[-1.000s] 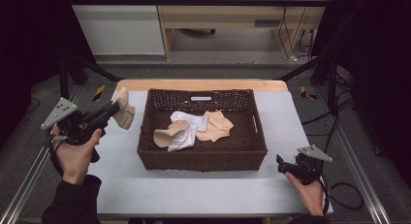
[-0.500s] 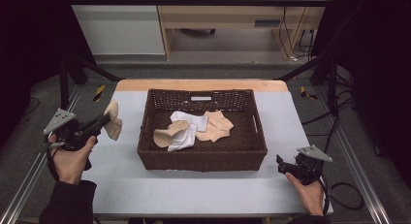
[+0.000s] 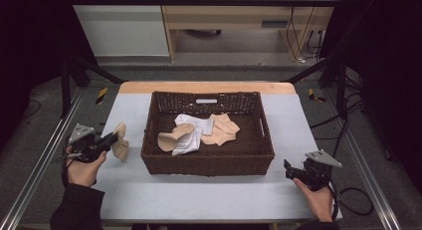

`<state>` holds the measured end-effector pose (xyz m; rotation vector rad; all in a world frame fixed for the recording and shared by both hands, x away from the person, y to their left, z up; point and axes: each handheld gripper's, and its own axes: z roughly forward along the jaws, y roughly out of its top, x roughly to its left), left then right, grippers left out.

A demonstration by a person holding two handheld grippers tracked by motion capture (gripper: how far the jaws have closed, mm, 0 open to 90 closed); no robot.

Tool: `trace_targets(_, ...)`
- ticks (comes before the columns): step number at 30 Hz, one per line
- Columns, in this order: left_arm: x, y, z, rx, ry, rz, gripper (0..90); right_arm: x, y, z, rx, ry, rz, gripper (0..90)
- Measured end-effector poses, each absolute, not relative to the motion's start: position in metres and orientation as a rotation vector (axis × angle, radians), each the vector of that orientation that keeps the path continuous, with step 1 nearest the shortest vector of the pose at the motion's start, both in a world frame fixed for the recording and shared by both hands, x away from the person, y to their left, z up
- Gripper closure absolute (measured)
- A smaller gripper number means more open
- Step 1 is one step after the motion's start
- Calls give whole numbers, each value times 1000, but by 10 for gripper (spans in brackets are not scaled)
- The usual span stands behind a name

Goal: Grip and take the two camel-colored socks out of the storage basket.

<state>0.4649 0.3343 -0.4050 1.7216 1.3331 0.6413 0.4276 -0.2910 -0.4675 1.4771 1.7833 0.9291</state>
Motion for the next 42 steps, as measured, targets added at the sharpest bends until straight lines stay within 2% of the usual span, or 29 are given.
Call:
trace_targets(7,472,330,-428,1859,1371,572,821,427,-291,-467,1472,1785,924,57)
trace_targets(10,475,330,-436,1904,1385,562,773,427,-291,-468,1473,1788,922,57)
trace_targets(13,477,333,-441,1894,1399,563,695,428,-291,-468,1475,1790,921,57)
trace_targets(17,478,335,-443,1881,1409,590,514,427,-291,-467,1476,1787,922,57)
trace_targets(23,477,335,-435,1834,1385,619,377,427,-291,-468,1475,1791,918,57)
trace_targets(32,468,329,-406,1728,1323,641,364,428,-291,-467,1479,1788,921,57)
trace_targets(42,456,313,-373,1637,1234,676,393,428,-291,-468,1481,1787,920,57)
